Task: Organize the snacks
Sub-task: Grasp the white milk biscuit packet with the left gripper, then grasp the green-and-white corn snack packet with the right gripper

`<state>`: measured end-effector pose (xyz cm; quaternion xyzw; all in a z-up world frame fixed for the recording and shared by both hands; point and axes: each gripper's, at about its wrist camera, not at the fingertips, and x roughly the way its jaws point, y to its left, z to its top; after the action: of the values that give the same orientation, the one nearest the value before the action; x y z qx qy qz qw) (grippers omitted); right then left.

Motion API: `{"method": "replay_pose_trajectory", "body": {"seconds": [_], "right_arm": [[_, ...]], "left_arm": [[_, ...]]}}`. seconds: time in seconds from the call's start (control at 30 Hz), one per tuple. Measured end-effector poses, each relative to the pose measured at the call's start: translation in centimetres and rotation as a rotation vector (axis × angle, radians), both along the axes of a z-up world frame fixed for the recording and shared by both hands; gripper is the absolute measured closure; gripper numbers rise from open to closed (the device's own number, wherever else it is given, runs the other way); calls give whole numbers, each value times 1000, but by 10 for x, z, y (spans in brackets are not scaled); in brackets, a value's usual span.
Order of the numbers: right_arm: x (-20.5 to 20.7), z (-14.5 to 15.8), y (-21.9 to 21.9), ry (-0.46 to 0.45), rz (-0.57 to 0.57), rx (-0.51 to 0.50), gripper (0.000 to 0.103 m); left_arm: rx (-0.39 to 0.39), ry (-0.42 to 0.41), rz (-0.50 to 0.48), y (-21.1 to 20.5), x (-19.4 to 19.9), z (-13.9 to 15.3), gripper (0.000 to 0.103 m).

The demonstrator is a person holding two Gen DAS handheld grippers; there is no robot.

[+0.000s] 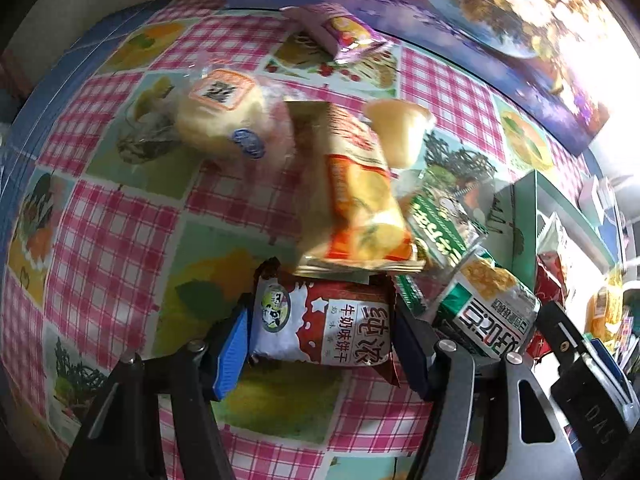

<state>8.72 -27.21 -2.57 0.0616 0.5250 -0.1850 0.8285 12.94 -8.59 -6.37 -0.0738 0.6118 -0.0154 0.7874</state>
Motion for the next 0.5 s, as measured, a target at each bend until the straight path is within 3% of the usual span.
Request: {"method": "replay_pose_trajectory", "body": {"seconds": [0.5], "right_arm": [[16, 8, 55, -133, 270, -15, 1]], "left_arm": [[20, -34, 186, 53, -13, 12, 36]]}}
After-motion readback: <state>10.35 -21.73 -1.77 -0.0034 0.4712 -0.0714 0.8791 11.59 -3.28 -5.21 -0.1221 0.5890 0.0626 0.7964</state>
